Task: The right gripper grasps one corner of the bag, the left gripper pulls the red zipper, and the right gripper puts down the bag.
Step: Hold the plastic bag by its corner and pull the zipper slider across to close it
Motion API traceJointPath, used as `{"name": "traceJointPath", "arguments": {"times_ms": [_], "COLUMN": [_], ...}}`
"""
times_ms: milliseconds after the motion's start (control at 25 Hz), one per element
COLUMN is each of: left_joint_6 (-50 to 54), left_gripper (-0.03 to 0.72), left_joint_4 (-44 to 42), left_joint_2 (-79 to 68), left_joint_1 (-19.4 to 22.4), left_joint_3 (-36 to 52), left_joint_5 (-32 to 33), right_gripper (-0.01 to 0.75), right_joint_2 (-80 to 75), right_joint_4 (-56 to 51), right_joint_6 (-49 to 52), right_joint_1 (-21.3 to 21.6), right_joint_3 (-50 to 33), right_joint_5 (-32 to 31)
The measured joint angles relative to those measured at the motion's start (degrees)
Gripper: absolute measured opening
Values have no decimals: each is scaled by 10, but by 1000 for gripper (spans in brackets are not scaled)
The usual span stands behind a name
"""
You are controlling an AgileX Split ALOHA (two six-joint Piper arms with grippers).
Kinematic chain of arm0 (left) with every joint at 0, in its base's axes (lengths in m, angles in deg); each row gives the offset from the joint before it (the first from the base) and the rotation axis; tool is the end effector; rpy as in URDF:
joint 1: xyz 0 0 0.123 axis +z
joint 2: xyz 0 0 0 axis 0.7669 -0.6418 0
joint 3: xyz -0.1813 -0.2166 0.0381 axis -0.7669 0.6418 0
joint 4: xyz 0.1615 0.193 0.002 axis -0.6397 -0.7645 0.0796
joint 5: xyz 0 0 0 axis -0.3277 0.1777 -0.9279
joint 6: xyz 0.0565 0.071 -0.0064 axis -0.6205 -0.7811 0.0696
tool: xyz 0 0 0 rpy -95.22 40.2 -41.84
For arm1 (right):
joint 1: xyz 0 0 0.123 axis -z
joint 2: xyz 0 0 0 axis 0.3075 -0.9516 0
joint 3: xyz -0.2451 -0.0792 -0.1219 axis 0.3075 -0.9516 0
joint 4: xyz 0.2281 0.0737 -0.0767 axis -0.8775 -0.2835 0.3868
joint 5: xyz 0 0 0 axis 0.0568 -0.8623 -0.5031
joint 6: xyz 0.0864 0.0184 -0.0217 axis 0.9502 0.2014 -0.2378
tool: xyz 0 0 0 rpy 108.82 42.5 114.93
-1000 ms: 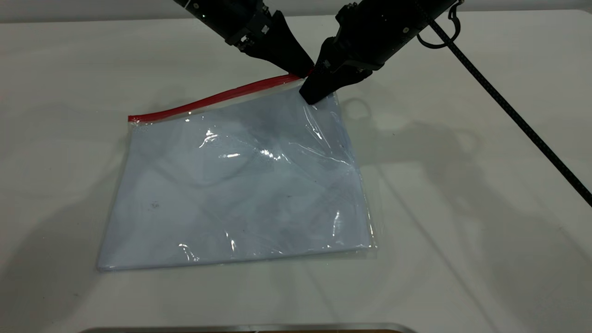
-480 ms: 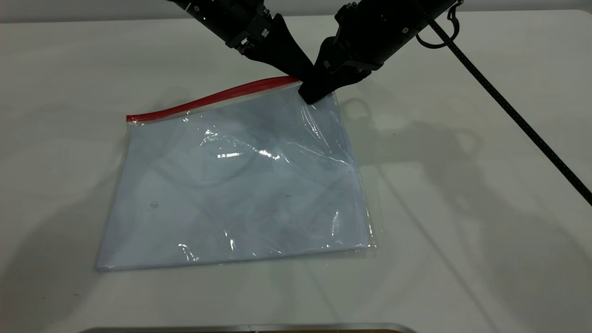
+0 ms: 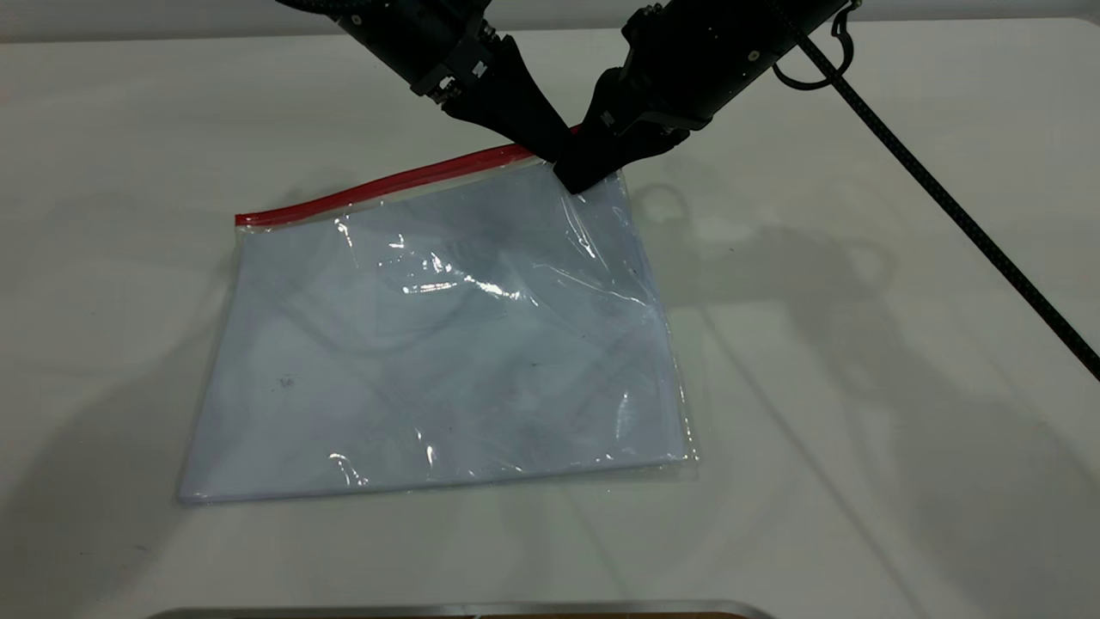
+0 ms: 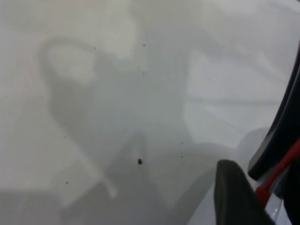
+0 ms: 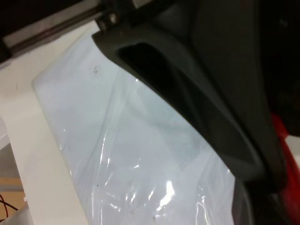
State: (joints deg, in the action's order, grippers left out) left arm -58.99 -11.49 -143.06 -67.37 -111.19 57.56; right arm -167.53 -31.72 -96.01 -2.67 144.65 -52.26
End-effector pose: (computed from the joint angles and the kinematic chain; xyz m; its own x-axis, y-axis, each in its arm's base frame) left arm 0.4394 -0.2031 0.0679 -0.5083 0.6104 -0.6075 0.8606 0.3331 -0.3853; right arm 0.3976 0.2078 0.0672 -0.5849 -0.5598 -0.5870 -0.8063 0.4802 0.3454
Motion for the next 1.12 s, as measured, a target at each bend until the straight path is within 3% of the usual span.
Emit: {"name": "traceJointPath", "arguments": {"times_ms": [240,440,1120], "left_joint_6": [0,-12,-31], "left_gripper": [156,77,60], "left_joint_4": [0,0,47], "left_joint_2": [0,0,2], "left_joint_1": [5,6,58], "left_joint_3": [0,0,-6], "left_joint_5": [0,-2,15], "right_gripper": [33,33,33], "right_joint_2": [0,0,44], "right_joint_4": [-6,-8,-49], "right_joint_6": [0,0,-8], "right_joint_1": [0,0,35], "right_joint_3": [0,0,0], "right_joint_5": [2,5,-15]}}
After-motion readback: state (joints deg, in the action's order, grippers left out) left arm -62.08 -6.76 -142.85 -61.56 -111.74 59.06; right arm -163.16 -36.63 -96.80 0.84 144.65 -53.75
